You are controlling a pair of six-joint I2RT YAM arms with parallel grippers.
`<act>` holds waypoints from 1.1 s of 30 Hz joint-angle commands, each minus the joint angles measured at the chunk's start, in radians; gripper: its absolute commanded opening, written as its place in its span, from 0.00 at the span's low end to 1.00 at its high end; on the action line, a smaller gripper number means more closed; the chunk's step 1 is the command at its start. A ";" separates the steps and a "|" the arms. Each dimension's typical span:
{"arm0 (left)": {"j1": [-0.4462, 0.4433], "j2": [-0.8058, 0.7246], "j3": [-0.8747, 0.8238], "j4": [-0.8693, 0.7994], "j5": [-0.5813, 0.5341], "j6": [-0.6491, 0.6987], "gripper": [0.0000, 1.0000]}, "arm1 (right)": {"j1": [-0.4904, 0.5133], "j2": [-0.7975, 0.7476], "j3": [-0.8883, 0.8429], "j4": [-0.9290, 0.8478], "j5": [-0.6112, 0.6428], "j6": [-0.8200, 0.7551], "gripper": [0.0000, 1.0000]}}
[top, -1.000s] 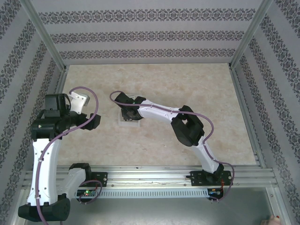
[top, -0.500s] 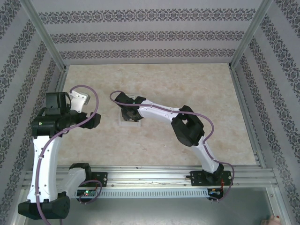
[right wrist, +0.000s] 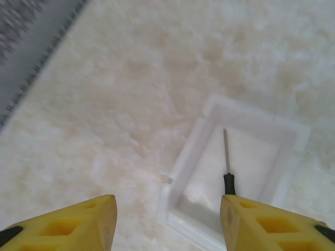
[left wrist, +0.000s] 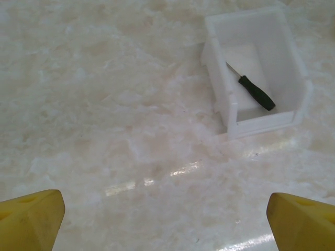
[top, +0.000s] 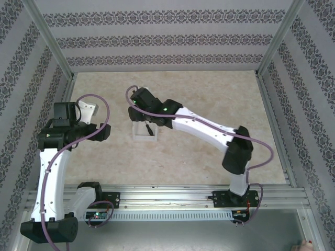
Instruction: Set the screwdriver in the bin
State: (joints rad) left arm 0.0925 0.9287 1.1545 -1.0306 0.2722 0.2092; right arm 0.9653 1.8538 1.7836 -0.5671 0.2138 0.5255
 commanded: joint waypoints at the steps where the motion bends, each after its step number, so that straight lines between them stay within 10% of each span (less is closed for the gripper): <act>1: -0.010 0.005 -0.032 0.090 -0.065 -0.088 0.99 | 0.003 -0.142 -0.131 0.079 0.055 -0.096 0.63; 5: -0.009 0.006 -0.076 0.188 -0.119 -0.150 0.99 | -0.001 -0.345 -0.377 0.219 0.157 -0.161 0.98; 11: -0.008 0.021 -0.176 0.365 -0.201 -0.211 0.99 | -0.032 -0.621 -0.717 0.311 0.352 -0.182 0.98; 33: -0.008 0.219 -0.692 1.432 -0.089 -0.300 0.99 | -0.505 -1.008 -1.265 0.544 0.294 -0.238 0.98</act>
State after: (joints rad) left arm 0.0925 1.1145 0.4931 0.1566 0.1535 -0.0658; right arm 0.4976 0.8650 0.5705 -0.1581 0.5159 0.3492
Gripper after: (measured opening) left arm 0.994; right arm 0.982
